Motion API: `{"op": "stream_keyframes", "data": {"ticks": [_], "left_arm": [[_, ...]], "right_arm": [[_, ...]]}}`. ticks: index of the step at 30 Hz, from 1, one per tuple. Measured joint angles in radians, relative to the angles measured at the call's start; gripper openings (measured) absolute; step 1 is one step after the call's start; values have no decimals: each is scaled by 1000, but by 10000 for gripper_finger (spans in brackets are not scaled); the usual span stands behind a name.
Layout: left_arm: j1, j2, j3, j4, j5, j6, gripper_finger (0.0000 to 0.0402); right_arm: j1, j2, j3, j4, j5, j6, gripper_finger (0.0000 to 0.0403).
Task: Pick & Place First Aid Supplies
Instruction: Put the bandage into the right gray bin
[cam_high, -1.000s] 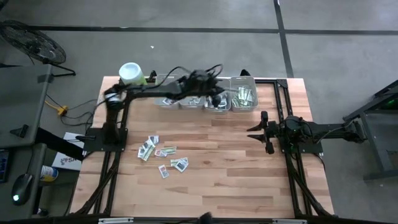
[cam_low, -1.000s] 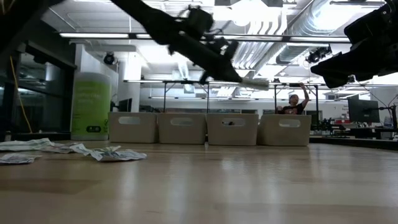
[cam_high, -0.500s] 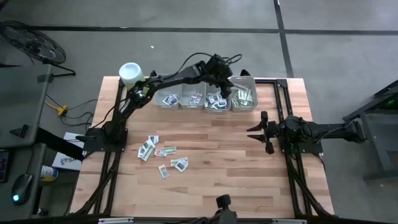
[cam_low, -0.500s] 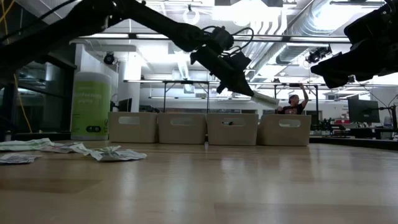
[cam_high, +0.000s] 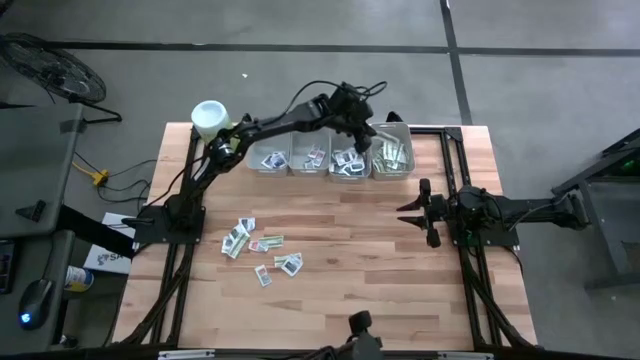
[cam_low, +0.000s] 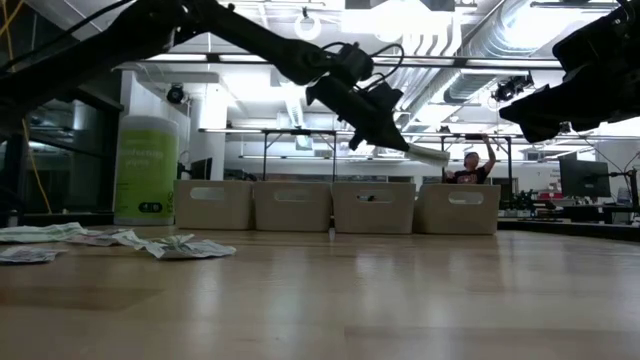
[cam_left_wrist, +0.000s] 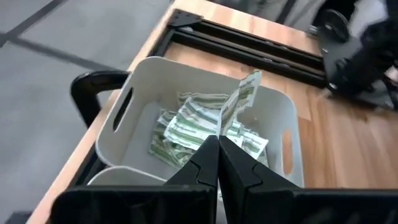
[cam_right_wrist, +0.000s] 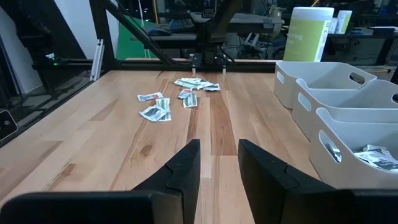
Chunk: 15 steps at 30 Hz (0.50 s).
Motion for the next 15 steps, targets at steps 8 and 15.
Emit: {"op": "stream_keyframes", "data": {"ticks": [8,15], "left_arm": [[-60,0,-8,39,-98,-36,0],[-70,-4,-8,-88,-90,-5,0]], "right_arm": [[0,0,0,0,0,0,103],[0,0,0,0,0,0,103]]}}
